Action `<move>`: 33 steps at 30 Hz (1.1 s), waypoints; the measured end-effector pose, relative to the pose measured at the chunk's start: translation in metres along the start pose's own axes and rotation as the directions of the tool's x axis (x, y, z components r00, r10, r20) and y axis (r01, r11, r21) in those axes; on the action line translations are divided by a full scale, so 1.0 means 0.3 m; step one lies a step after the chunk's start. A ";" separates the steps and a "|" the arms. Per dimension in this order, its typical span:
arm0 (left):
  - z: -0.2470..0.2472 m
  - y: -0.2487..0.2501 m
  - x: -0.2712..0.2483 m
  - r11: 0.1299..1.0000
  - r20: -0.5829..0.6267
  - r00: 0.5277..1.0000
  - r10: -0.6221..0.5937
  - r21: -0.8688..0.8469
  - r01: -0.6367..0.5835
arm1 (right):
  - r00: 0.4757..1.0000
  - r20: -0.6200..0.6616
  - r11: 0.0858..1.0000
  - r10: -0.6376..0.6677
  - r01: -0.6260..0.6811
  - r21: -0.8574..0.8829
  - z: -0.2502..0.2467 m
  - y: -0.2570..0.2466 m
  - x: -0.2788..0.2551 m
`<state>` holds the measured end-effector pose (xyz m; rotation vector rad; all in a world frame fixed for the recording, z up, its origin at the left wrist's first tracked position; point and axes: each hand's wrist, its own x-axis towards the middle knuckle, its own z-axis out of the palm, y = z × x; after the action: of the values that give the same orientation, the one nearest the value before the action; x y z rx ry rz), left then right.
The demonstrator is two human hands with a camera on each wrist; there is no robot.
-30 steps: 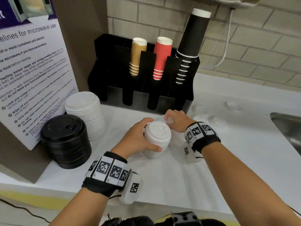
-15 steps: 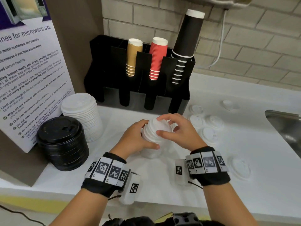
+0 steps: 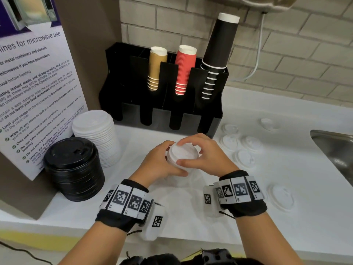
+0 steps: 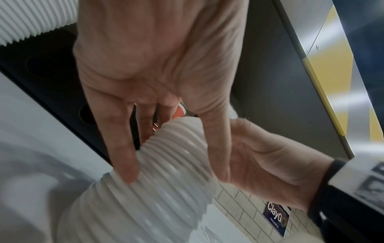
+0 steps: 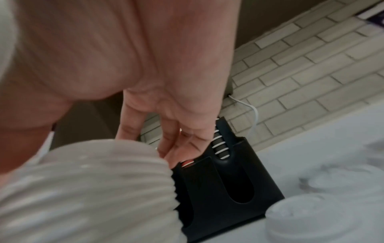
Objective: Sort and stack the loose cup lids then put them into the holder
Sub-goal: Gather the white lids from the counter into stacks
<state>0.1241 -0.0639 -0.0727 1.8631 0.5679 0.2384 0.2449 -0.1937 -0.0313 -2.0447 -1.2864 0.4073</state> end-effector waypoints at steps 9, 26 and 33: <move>-0.003 -0.001 -0.002 1.000 0.022 0.999 0.023 0.020 -0.023 | 0.824 -0.040 0.697 0.566 -0.503 -0.512 -0.107 0.215 0.123; 0.048 0.029 0.057 0.999 0.055 0.998 0.036 -0.033 -0.034 | 0.890 -0.120 0.898 0.439 -0.429 0.103 -0.149 0.191 0.068; 0.096 0.069 0.085 0.996 0.051 0.998 0.043 -0.082 -0.039 | 0.913 -0.320 0.934 0.254 -0.146 0.326 -0.079 0.112 -0.065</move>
<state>0.1639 -0.0806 -0.0667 1.7986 0.4775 0.2350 0.2722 -0.2293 -0.0389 -1.8905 -0.7476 0.2819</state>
